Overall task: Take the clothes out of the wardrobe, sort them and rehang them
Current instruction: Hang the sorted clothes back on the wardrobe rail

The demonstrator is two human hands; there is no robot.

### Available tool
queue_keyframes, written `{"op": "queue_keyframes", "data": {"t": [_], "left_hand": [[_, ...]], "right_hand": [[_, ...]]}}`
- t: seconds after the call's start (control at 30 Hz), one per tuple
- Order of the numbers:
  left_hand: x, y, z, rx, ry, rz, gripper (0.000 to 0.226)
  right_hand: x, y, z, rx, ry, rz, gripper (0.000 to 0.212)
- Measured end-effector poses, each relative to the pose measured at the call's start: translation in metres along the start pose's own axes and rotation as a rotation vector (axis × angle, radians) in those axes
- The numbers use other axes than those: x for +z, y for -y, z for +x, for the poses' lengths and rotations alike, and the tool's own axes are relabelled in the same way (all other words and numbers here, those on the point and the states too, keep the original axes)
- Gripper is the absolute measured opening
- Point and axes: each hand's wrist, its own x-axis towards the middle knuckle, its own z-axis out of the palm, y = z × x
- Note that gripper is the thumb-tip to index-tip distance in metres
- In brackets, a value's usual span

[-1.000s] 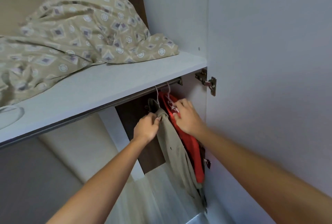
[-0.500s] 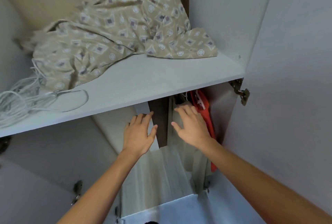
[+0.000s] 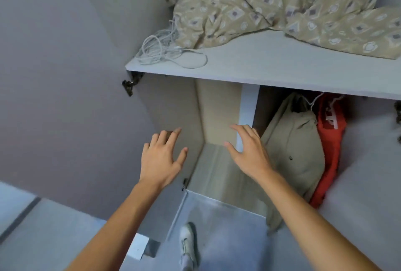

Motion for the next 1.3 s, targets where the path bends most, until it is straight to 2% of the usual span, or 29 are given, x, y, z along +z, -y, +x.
{"op": "queue_keyframes", "data": {"t": [0.27, 0.5, 0.77, 1.0, 1.3], "left_hand": [[-0.084, 0.079, -0.198, -0.404, -0.066, 0.070, 0.060], [-0.111, 0.124, -0.355, -0.737, -0.124, 0.084, 0.060], [-0.165, 0.202, -0.511, -1.087, -0.276, 0.150, 0.062], [-0.186, 0.247, -0.591, -1.305, -0.349, 0.188, 0.057], [-0.186, 0.310, -0.607, -1.517, -0.380, 0.229, 0.058]], "right_hand": [[0.088, 0.120, -0.079, -0.321, 0.344, 0.129, 0.048], [0.156, 0.234, -0.151, -0.574, 0.613, 0.182, 0.051], [0.262, 0.369, -0.219, -0.740, 0.761, 0.254, 0.048], [0.334, 0.460, -0.264, -0.921, 0.910, 0.260, 0.048], [0.444, 0.557, -0.265, -1.103, 1.065, 0.317, 0.052]]}}
